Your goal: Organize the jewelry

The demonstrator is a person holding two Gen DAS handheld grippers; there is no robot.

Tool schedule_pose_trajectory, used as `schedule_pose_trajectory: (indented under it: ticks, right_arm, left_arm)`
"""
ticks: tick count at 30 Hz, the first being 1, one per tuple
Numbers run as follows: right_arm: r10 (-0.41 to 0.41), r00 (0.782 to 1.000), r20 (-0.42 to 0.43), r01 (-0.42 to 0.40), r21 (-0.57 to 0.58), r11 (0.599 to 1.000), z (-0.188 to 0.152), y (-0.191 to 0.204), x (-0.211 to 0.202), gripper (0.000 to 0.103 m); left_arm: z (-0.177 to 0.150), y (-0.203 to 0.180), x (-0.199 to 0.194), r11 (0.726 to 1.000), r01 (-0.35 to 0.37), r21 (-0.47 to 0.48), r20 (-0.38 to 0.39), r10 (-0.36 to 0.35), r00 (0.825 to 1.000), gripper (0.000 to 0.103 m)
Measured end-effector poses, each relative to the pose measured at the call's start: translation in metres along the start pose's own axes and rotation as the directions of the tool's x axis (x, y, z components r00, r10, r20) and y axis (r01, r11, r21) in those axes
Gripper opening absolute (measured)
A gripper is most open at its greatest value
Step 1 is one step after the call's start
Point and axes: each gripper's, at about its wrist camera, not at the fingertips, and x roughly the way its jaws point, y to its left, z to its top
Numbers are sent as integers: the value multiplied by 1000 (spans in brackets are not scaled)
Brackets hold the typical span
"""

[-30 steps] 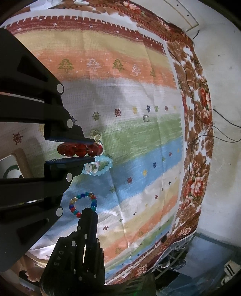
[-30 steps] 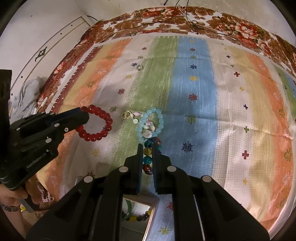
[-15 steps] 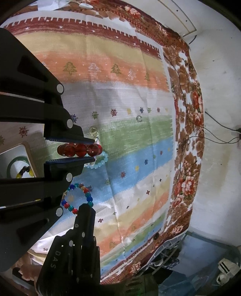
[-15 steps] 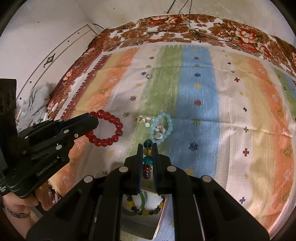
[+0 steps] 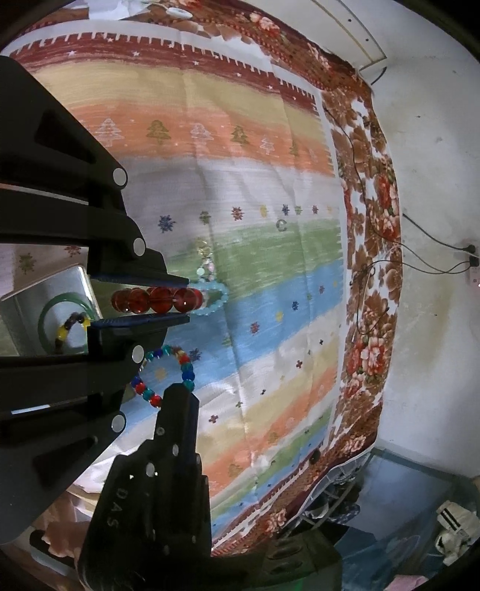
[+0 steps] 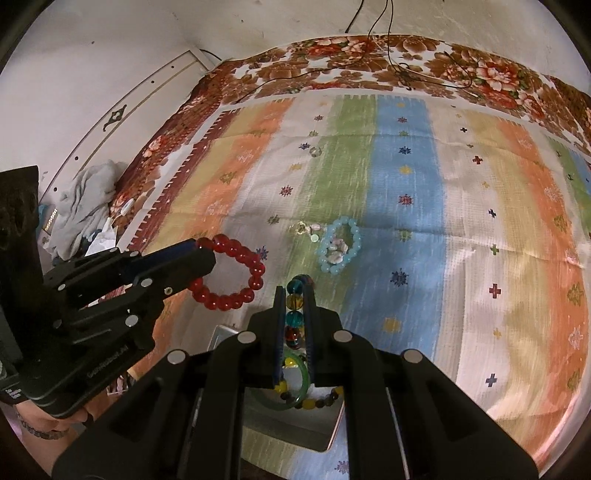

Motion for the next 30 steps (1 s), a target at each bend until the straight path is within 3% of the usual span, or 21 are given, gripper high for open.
schedule_pose_trajectory:
  ticks: [8, 30]
  right_arm:
    - [16, 1000, 9, -15, -8, 1000, -21, 10, -12, 11]
    - [13, 1000, 24, -12, -21, 1000, -71, 21, -34, 11]
  left_arm:
    - [-11, -9, -23, 1000, 21, -5, 43, -21, 999, 13]
    - [-59, -34, -52, 999, 38, 16, 54, -39, 998, 13]
